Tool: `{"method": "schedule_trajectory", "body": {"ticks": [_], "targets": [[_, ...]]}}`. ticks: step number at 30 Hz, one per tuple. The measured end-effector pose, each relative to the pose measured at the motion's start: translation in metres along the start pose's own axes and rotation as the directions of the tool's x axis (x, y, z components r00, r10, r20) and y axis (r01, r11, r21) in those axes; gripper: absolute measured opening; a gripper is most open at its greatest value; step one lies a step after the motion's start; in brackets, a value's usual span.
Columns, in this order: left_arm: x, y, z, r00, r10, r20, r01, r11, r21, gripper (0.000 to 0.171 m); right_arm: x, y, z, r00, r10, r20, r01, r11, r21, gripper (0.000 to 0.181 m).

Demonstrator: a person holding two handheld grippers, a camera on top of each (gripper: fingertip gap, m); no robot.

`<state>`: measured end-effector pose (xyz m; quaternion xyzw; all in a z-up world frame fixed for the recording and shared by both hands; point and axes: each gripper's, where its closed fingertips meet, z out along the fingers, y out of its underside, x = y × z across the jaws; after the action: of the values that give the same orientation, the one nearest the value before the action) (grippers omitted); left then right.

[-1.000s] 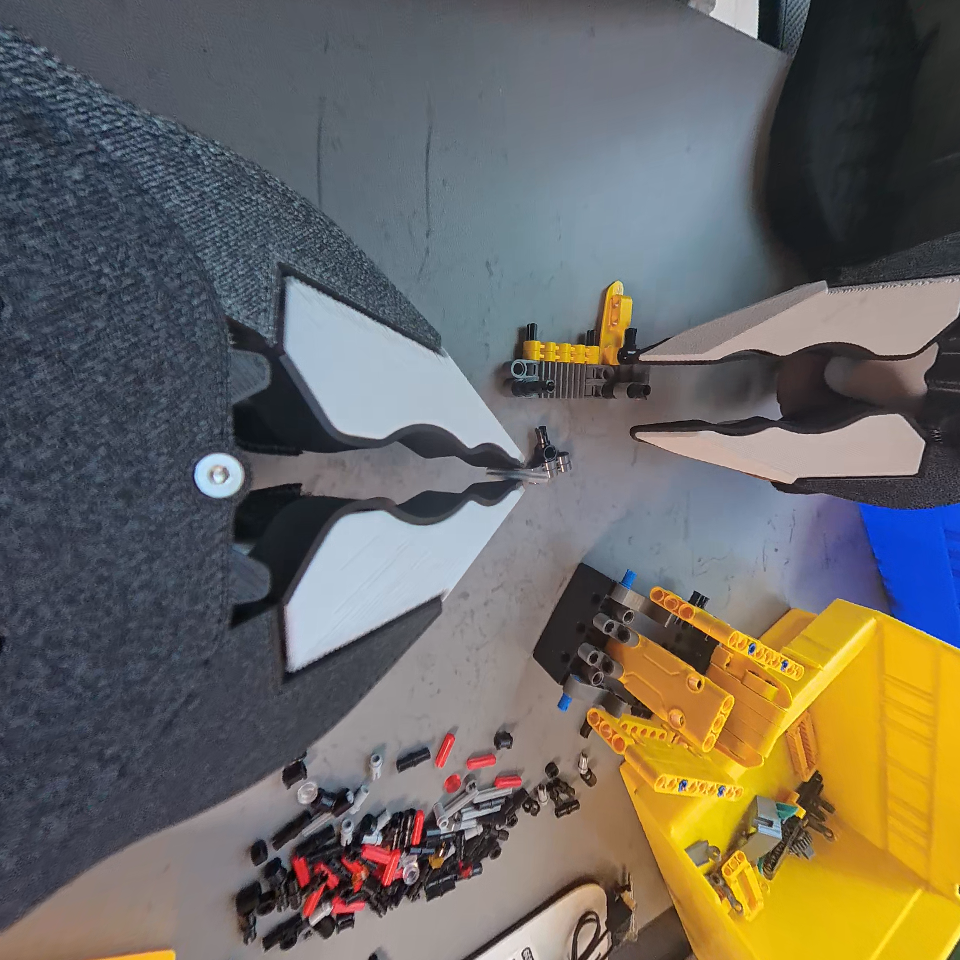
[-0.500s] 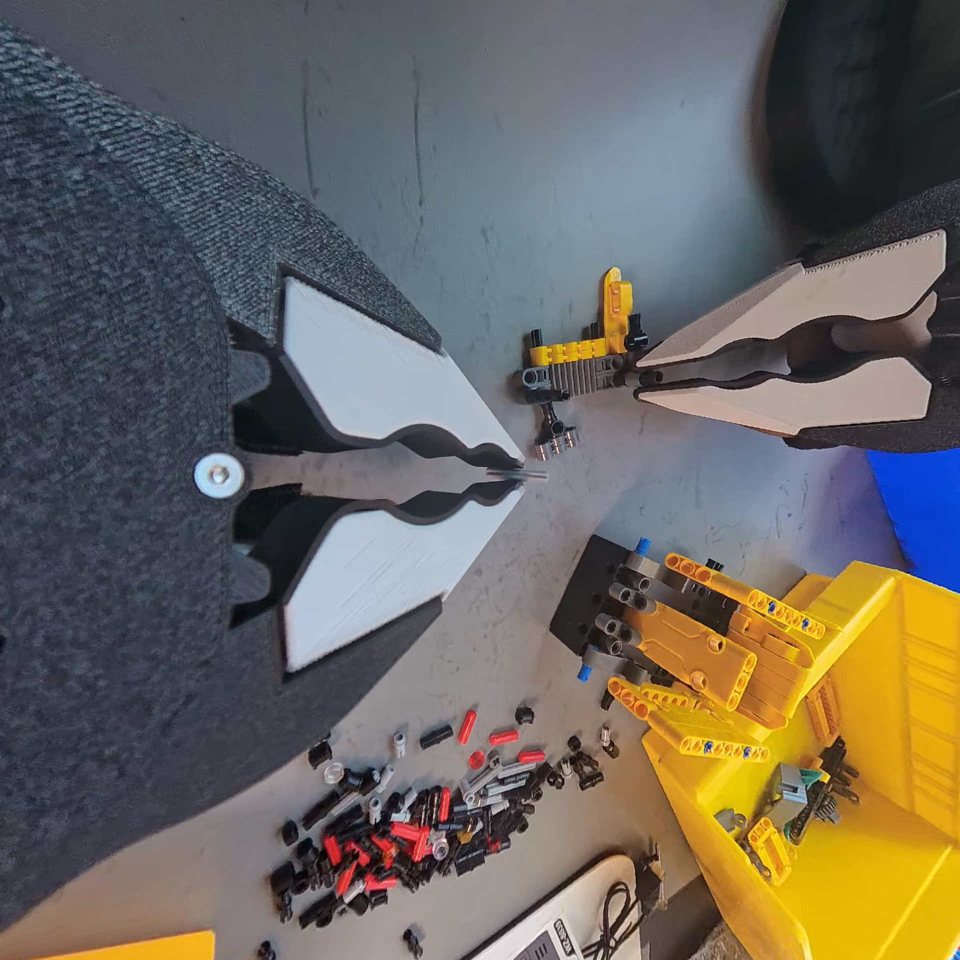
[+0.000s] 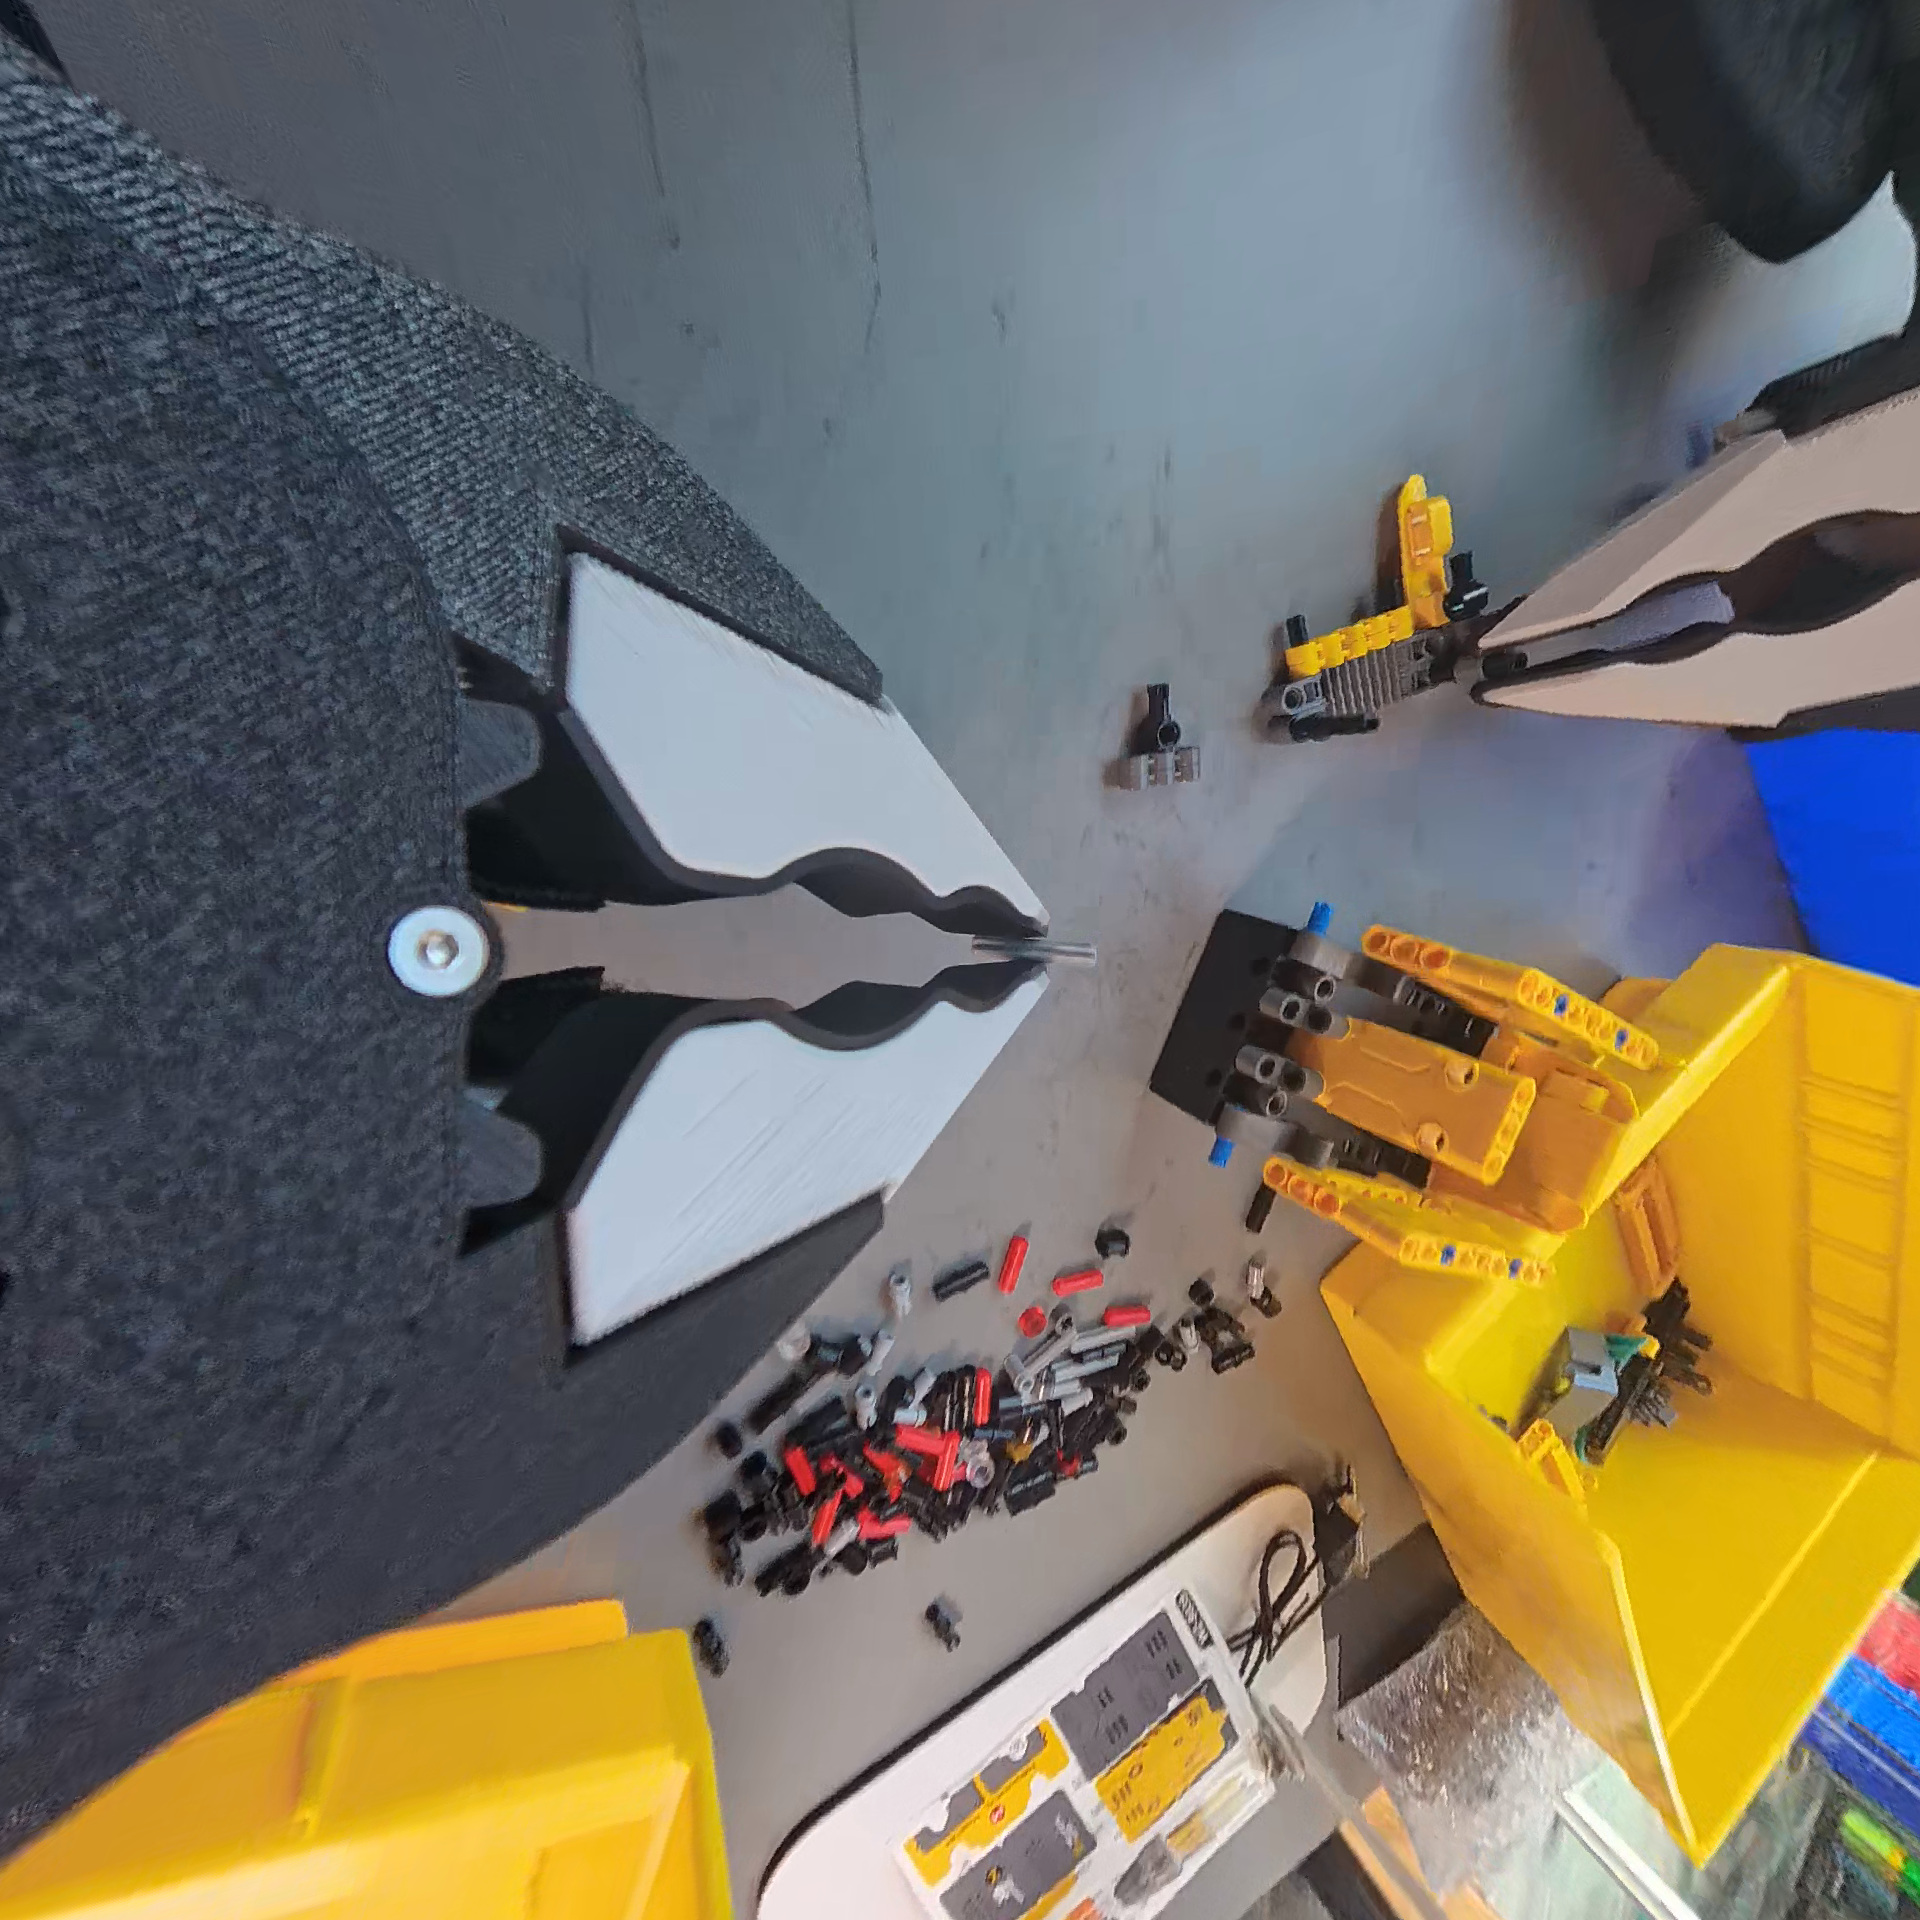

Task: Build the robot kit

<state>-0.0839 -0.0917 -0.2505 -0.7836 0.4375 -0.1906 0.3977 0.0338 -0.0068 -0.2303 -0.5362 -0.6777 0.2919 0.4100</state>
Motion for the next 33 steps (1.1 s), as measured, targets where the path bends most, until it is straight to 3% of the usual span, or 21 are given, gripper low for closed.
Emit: {"method": "schedule_trajectory", "body": {"ticks": [6,10,14,17,20,27,31,33], "targets": [[-0.025,-0.020,-0.009,0.991,-0.038,0.129,0.023,0.993,0.113,0.019,0.065,0.000,-0.046,0.969,0.134,-0.208,-0.118,0.989,0.090,0.003],[-0.019,-0.045,0.002,0.988,-0.022,0.151,-0.003,0.986,0.168,0.019,0.070,0.018,-0.060,0.968,0.157,-0.195,-0.152,0.988,0.041,0.003],[0.006,-0.064,0.032,0.993,0.060,0.105,-0.075,0.986,0.147,0.018,0.035,0.031,-0.053,0.994,0.109,-0.029,-0.110,0.993,-0.039,0.003],[0.024,-0.076,0.057,0.993,0.090,0.071,-0.098,0.988,0.120,0.017,0.022,0.040,-0.046,0.998,0.059,0.008,-0.058,0.990,-0.128,0.003],[0.039,-0.090,0.088,0.993,0.107,0.046,-0.111,0.991,0.075,0.016,0.032,0.041,-0.047,0.997,0.052,-0.052,-0.059,0.988,-0.144,0.003],[0.058,-0.126,0.171,0.987,0.149,-0.057,-0.153,0.986,-0.065,0.025,0.086,0.044,-0.061,0.934,0.124,-0.336,-0.161,0.983,-0.087,0.003],[0.058,-0.135,0.201,0.962,0.249,-0.111,-0.262,0.958,-0.121,0.031,0.095,0.045,-0.063,0.912,0.136,-0.386,-0.174,0.982,-0.067,0.003],[0.065,-0.135,0.204,0.951,0.249,-0.184,-0.272,0.956,-0.112,0.021,0.096,0.045,-0.064,0.910,0.137,-0.390,-0.174,0.983,-0.061,0.003]]}}
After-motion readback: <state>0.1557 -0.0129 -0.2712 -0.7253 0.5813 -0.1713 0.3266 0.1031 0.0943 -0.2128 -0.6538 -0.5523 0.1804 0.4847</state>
